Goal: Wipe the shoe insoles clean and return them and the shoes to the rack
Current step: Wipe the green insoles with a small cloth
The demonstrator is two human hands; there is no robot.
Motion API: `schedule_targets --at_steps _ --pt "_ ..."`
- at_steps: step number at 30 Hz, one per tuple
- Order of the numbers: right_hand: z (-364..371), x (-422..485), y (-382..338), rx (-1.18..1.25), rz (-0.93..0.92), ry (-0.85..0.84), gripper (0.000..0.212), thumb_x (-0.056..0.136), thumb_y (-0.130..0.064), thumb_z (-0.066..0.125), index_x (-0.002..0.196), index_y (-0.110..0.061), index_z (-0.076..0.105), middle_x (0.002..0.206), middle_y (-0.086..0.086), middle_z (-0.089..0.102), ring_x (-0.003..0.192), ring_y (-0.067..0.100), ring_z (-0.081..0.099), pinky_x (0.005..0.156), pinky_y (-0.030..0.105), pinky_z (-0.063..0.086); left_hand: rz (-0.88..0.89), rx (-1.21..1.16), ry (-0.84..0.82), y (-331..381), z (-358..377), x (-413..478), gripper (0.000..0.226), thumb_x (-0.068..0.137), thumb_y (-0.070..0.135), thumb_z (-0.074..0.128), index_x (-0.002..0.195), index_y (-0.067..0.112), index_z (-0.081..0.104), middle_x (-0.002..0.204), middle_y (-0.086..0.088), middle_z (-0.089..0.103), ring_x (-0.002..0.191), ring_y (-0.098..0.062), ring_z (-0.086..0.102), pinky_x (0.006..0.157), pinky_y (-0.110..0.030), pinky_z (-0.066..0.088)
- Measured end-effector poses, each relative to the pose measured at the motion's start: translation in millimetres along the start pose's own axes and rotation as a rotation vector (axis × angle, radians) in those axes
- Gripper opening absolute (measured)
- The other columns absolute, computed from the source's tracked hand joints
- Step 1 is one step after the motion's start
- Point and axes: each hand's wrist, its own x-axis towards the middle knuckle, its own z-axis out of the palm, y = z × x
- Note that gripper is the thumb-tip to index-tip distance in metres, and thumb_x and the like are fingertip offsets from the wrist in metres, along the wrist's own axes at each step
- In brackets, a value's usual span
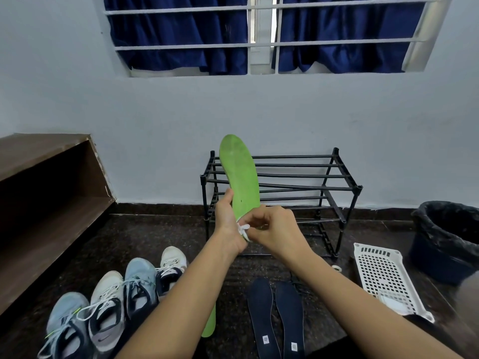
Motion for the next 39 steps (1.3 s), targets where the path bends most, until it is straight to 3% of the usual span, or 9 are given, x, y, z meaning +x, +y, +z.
schedule_targets --at_steps 4,8,15,23,29,34,39 --pt "8.1 1.7 0.0 0.078 -0.012 0.106 0.026 0.072 0.005 0.067 0.083 -0.017 0.076 0.075 -0.006 0.072 0.070 0.001 0.066 0.065 0.009 0.048 0.021 -0.045 0.038 0.3 0.2 1.0 0.055 0.098 0.052 0.041 0.080 0.006 0.066 0.063 -0.010 0.065 0.057 -0.024 0.063 0.059 -0.031 0.050" --pt "13.3 9.5 1.0 0.060 0.022 0.163 0.026 0.073 0.007 0.067 0.083 -0.016 0.074 0.073 -0.006 0.070 0.068 -0.004 0.063 0.063 0.005 0.044 -0.016 -0.001 0.024 -6.3 1.3 -5.3 0.051 0.097 0.052 0.042 0.075 0.011 0.064 0.058 -0.005 0.064 0.054 -0.019 0.062 0.057 -0.027 0.047" --pt "13.0 13.5 -3.0 -0.035 0.023 -0.009 0.027 0.073 0.004 0.064 0.086 -0.016 0.077 0.073 -0.007 0.069 0.065 -0.007 0.060 0.063 0.005 0.043 -0.097 -0.046 0.014 8.4 -7.7 -4.9 0.043 0.095 0.042 0.046 0.075 0.009 0.065 0.063 -0.008 0.064 0.062 -0.023 0.059 0.060 -0.028 0.046" --pt "7.4 14.0 -8.0 -0.032 -0.024 -0.177 0.020 0.076 -0.001 0.071 0.086 -0.017 0.076 0.073 -0.012 0.068 0.065 -0.007 0.060 0.064 0.006 0.043 -0.082 -0.038 -0.013 19.0 -19.6 4.1 0.040 0.094 0.035 0.047 0.071 0.006 0.063 0.060 -0.010 0.058 0.057 -0.024 0.055 0.058 -0.029 0.043" --pt "18.4 10.7 -7.9 0.018 -0.063 -0.036 0.020 0.075 -0.001 0.069 0.083 -0.018 0.076 0.072 -0.009 0.070 0.067 -0.004 0.062 0.063 0.006 0.043 -0.038 -0.020 -0.010 16.5 -21.7 10.5 0.045 0.097 0.041 0.044 0.075 0.008 0.064 0.061 -0.008 0.062 0.055 -0.023 0.060 0.054 -0.027 0.048" --pt "23.8 15.7 -4.3 0.050 -0.014 0.032 0.021 0.076 0.000 0.068 0.083 -0.017 0.075 0.069 -0.011 0.068 0.066 -0.007 0.062 0.062 0.005 0.043 -0.070 0.026 -0.016 9.0 -21.6 9.3 0.050 0.098 0.048 0.041 0.079 0.009 0.066 0.066 -0.008 0.065 0.059 -0.023 0.064 0.060 -0.028 0.049" --pt "19.4 19.4 -4.5 -0.023 0.016 -0.023 0.020 0.075 0.000 0.069 0.084 -0.016 0.076 0.066 -0.013 0.065 0.061 -0.011 0.058 0.060 0.004 0.041 -0.132 0.019 -0.065 10.4 -22.6 4.4 0.050 0.096 0.046 0.042 0.073 0.009 0.067 0.067 -0.009 0.064 0.062 -0.024 0.062 0.064 -0.030 0.045"
